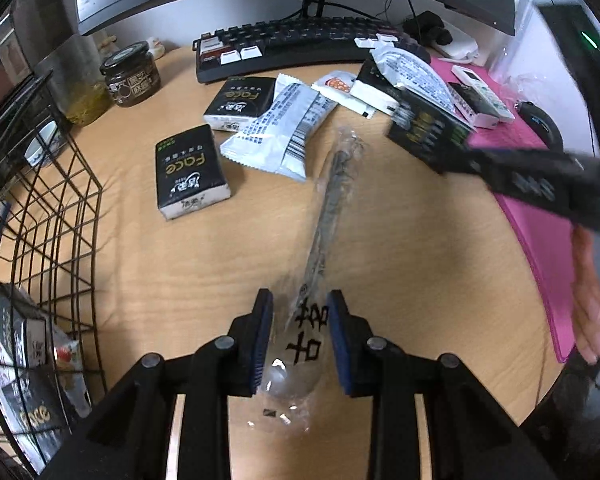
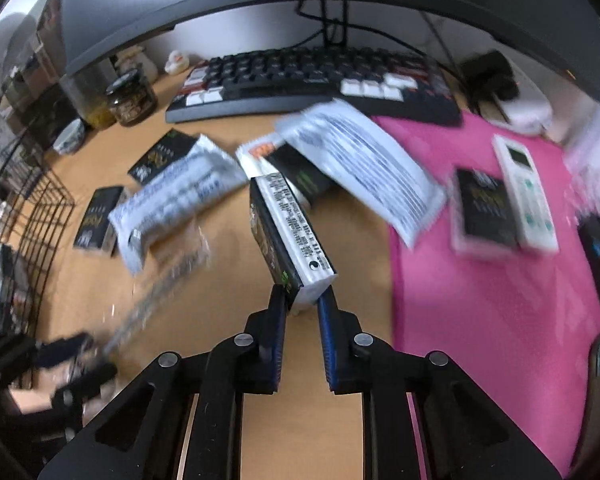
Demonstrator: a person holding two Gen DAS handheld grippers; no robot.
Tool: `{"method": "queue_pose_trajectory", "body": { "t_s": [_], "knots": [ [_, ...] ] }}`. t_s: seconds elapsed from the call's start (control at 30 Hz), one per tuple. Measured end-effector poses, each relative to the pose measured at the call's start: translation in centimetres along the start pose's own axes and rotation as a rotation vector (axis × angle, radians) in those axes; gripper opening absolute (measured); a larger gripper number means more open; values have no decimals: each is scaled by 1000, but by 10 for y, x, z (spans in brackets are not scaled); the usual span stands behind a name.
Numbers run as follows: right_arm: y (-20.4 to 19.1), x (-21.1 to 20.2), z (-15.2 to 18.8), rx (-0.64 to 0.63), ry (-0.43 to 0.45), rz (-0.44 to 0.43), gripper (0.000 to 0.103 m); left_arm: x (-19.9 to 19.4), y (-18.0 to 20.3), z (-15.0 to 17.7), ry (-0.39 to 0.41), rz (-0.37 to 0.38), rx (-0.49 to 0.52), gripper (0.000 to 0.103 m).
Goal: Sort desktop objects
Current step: 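Grasp the plastic-wrapped spoon with the left gripper while the right gripper grasps a small white box, then carry the spoon and white box over the basket and open both grippers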
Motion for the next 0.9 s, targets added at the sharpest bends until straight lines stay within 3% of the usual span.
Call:
{"method": "queue_pose_trajectory", "body": {
  "t_s": [0.27, 0.3, 0.37, 0.4, 0.47, 0.63, 0.7, 0.73, 0.9],
  "knots": [
    [-12, -31, 63, -55, -26, -46, 21, -2, 16, 10, -38, 8, -17, 34],
    [-14, -31, 66, -70, -17, -35, 21, -2, 18, 11, -38, 7, -17, 37],
    [-15, -31, 67, -79, 0, -23, 29, -2, 20, 9, -24, -10, -9, 53],
    [-15, -30, 66, -83, 7, -31, 31, -1, 21, 8, -18, -18, -8, 55],
    [-14, -30, 61, -83, 35, -45, 39, 1, 20, 5, -9, -24, -13, 56],
    [-13, -22, 46, -86, 58, -19, 40, 6, 19, -6, 2, -30, -24, 56],
    [-13, -20, 43, -75, 56, -29, 24, 9, 20, -6, -8, -21, -12, 44],
    [-13, -20, 43, -74, 51, -31, 19, 10, 20, -6, -6, -19, -2, 30],
    [-15, -21, 45, -73, 50, -35, 19, 8, 21, -6, -9, -16, 0, 16]
  ]
}}
Point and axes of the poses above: each gripper's, at about its wrist camera, not at the fingertips, and x roughly the way its jaws point, y to its right, z to its underside, the point moved 4 cm from there along x, roughly the way its jaws point, and after that the axes turned 7 degrees about -x, right-handed, at the moved point
